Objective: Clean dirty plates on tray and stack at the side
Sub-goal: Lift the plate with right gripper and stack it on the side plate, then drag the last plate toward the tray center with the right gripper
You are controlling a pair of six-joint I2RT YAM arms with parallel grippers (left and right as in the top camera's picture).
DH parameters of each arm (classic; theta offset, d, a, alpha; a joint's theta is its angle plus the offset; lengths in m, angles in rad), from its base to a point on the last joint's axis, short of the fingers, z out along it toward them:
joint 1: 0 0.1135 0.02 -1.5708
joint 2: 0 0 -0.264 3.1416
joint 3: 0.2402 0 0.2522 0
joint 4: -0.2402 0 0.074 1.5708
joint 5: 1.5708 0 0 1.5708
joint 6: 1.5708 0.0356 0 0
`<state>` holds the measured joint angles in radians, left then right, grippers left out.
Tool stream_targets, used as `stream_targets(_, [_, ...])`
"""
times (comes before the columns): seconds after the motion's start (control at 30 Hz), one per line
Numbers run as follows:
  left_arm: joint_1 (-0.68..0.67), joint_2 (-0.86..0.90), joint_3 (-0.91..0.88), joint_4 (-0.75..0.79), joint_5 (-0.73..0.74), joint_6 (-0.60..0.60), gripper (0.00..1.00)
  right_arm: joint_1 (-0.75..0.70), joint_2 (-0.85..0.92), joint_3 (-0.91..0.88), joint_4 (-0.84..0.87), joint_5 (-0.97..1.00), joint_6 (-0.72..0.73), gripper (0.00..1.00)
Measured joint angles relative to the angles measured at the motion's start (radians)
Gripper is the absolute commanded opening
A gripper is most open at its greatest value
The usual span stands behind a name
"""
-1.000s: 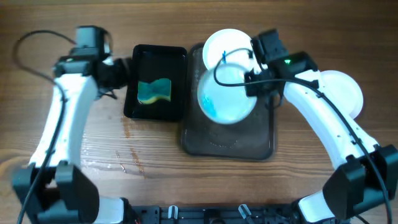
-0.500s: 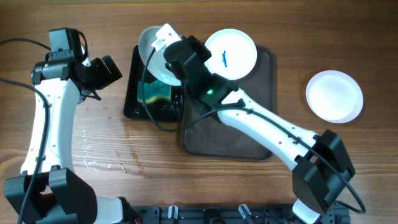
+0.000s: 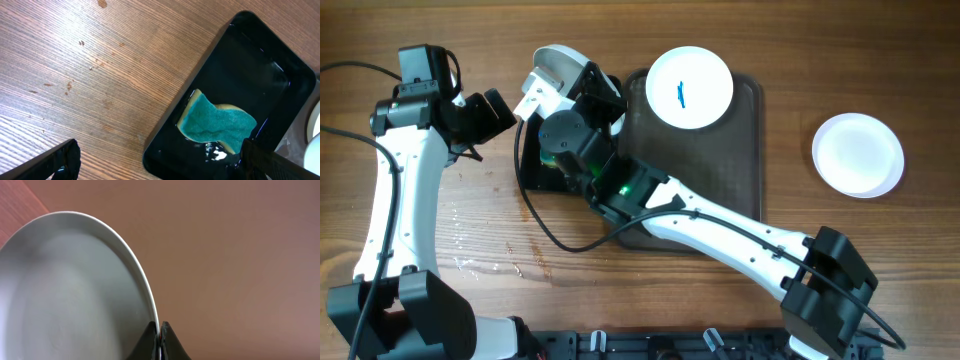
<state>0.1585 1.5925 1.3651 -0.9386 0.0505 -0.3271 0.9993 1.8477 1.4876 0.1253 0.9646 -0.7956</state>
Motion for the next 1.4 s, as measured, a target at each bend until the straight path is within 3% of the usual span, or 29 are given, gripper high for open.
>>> stream_targets(0.1, [0.0,0.0,0.0,0.0,0.0,0.0,1.0,-0.006,0.0,0.001,-0.025,0.019,0.068,0.04])
stream_targets(0.17, [0.0,0.0,0.0,0.0,0.0,0.0,1.0,-0.038,-0.003,0.015,-0.257,-0.027,0.247,0.04])
stream_targets(0.2, [0.0,0.0,0.0,0.0,0.0,0.0,1.0,-0.107,-0.003,0.008,-0.448,-0.144,0.429,0.04])
stream_targets(0.3, [0.0,0.0,0.0,0.0,0.0,0.0,1.0,-0.334,-0.005,0.002,-0.663,-0.608,0.784,0.04])
stream_targets(0.43, [0.0,0.0,0.0,-0.001,0.0,0.0,1.0,-0.682,-0.098,0.002,-0.814,-1.11,1.061,0.04])
stream_targets(0.53, [0.0,0.0,0.0,0.0,0.0,0.0,1.0,-1.023,-0.188,0.01,-0.981,-1.232,1.147,0.04])
stream_targets(0.73, [0.0,0.0,0.0,0.0,0.0,0.0,1.0,-1.513,-0.117,-0.021,-1.108,-1.129,1.177,0.04])
stream_targets(0.77, [0.0,0.0,0.0,0.0,0.0,0.0,1.0,-1.564,-0.089,-0.032,-1.121,-1.113,1.177,0.09])
stream_targets(0.8, [0.0,0.0,0.0,0.0,0.0,0.0,1.0,-1.602,-0.059,-0.047,-1.137,-1.102,1.179,0.26])
stream_targets(0.87, [0.0,0.0,0.0,0.0,0.0,0.0,1.0,-1.638,-0.027,-0.062,-1.155,-1.115,1.181,0.54])
stream_targets(0.9, [0.0,0.0,0.0,0.0,0.0,0.0,1.0,-1.645,-0.028,-0.062,-1.149,-1.15,1.17,0.57])
stream_targets(1.0, [0.0,0.0,0.0,0.0,0.0,0.0,1.0,-1.593,-0.093,-0.042,-1.121,-1.292,1.136,0.56])
stream_targets(1.17, [0.0,0.0,0.0,0.0,0.0,0.0,1.0,-1.204,-0.356,0.003,-1.01,-1.319,0.99,0.51])
stream_targets(1.27, [0.0,0.0,0.0,0.0,0.0,0.0,1.0,-1.033,-0.314,-0.019,-0.904,-1.22,0.958,0.55])
stream_targets(1.4, [0.0,0.0,0.0,0.0,0.0,0.0,1.0,-0.915,-0.07,-0.06,-0.66,-1.104,0.943,0.57])
